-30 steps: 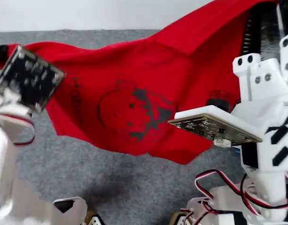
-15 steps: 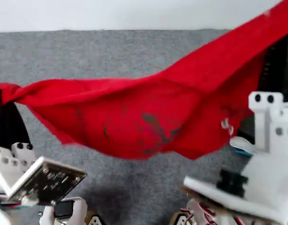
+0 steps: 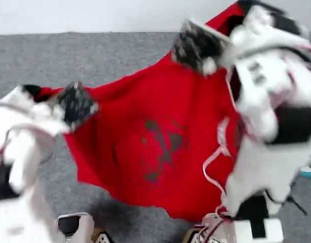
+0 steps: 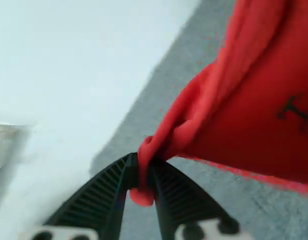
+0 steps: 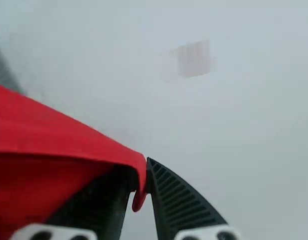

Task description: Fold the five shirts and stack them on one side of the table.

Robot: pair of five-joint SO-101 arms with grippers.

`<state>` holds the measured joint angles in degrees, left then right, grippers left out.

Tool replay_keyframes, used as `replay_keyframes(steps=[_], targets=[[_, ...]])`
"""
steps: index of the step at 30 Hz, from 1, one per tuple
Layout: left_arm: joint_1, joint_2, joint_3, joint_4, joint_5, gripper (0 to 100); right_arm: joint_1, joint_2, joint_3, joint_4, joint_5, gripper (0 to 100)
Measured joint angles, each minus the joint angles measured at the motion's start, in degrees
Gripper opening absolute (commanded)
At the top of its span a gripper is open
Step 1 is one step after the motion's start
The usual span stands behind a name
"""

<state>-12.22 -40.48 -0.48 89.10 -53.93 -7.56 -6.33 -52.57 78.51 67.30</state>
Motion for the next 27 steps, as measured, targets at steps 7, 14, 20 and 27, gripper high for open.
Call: replay_keyframes(steps=[7, 14, 20, 27], targets=[[0.0, 14.7, 7.6, -13.5, 0.0, 2, -1.1, 11.0, 10.8, -12.7, 0.0, 1.1], [0.0, 33.7, 7.7, -26.1, 0.0, 2, -1.1, 23.0, 11.6, -28.6, 0.0, 1.1], [0.0, 46.1, 3.5, -30.7, 0.0, 2, -0.5, 30.9, 11.6, -39.4, 0.2, 1.1], [0.1, 61.2, -13.4, -29.7, 0.0, 2, 1.4, 38.3, 11.6, -51.3, 4.0, 1.1]])
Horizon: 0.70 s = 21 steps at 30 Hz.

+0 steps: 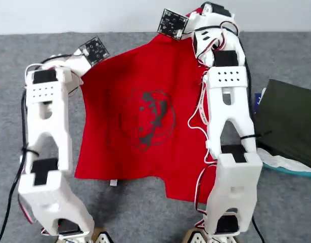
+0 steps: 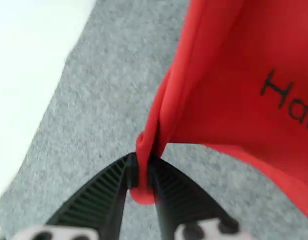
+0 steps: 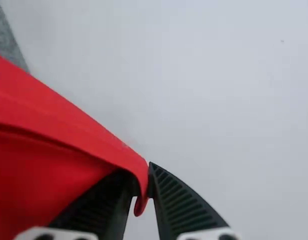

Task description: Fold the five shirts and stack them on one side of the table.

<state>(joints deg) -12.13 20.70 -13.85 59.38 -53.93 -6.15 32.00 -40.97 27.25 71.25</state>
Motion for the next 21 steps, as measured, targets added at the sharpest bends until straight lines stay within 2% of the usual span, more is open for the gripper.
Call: replay_keyframes(steps=[6, 9, 15, 21], targets=[[0.0, 12.0, -19.6, 9.2, 0.0, 2, 0.8, 4.5, 0.0, -9.5, 4.4, 1.1], [0.1, 17.7, -30.1, 16.2, -0.4, 2, 1.2, 5.8, 0.0, -10.8, 5.2, 1.1], [0.1, 27.5, -48.4, 29.1, -5.5, 2, 1.3, 6.0, 0.0, -11.2, 5.2, 1.1], [0.1, 32.6, -59.3, 33.1, -5.4, 2, 1.9, 6.0, 0.0, -11.2, 5.2, 1.1]])
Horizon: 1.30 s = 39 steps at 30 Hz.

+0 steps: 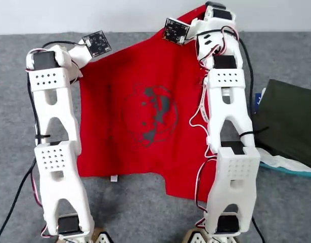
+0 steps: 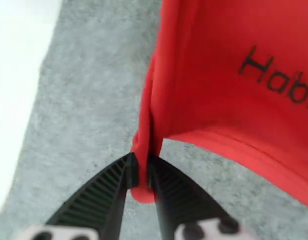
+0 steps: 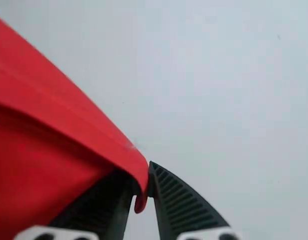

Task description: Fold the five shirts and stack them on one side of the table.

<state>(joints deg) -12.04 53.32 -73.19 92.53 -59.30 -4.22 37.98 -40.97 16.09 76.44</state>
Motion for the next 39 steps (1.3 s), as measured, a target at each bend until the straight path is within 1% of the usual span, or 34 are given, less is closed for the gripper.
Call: replay_keyframes(steps=[3, 7, 9, 18, 20, 23, 26, 33, 39], targets=[[0.0, 1.1, -3.7, -0.2, 4.1, 2, 0.4, 0.0, 0.0, -1.3, 0.0, 1.1], [0.0, 1.5, -7.1, -3.4, 10.9, 2, 0.6, 0.0, 0.0, -5.0, 0.0, 1.1], [0.0, 1.5, -7.7, -4.2, 13.0, 2, 0.8, 0.0, 0.0, -5.5, 0.0, 1.1], [0.0, 1.6, -5.7, -4.4, 14.2, 2, 0.9, 0.0, 0.0, -5.9, 0.0, 1.1], [0.0, 1.7, -5.5, -3.2, 14.2, 2, 0.9, 0.0, 0.0, -4.3, 0.0, 1.1], [0.0, 1.7, -5.5, 1.4, 12.5, 2, 0.9, -0.7, 0.0, 3.2, 0.0, 1.1], [0.0, 1.7, -5.4, 5.9, 10.5, 2, 1.0, -3.6, 0.0, 14.7, 0.0, 1.1], [-0.1, 1.7, -0.6, 6.5, 10.2, 2, 1.0, -12.5, 0.0, 42.1, 0.1, 1.1], [-0.1, 1.7, 6.4, 6.5, 10.2, 2, 1.1, -17.0, 0.0, 58.7, 0.1, 1.1]])
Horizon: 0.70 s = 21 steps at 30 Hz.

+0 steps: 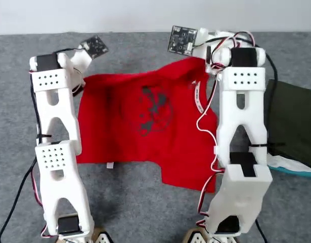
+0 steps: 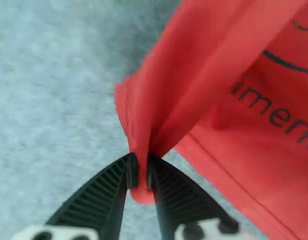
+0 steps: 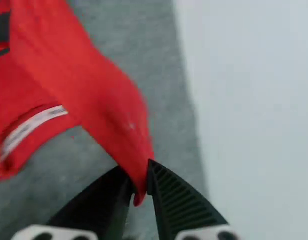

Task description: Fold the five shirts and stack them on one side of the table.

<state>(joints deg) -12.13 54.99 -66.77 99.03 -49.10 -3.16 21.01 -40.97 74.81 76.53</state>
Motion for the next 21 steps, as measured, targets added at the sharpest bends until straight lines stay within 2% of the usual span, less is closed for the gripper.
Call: replay_keyframes(steps=[4, 11, 15, 21], targets=[[0.0, -2.4, 7.9, 0.0, 0.0, 2, 0.0, -1.9, 0.0, 9.2, 0.0, 1.1], [0.5, -16.5, 29.7, -0.1, -0.1, 2, 0.4, -5.7, 0.0, 24.3, -3.7, 1.1], [0.5, -22.3, 40.7, -0.1, -0.2, 2, 1.2, -9.8, 2.3, 25.7, -8.4, 1.1], [0.5, -26.4, 51.5, -0.2, -0.2, 2, 2.0, -20.1, 16.8, 25.7, -9.6, 1.1]])
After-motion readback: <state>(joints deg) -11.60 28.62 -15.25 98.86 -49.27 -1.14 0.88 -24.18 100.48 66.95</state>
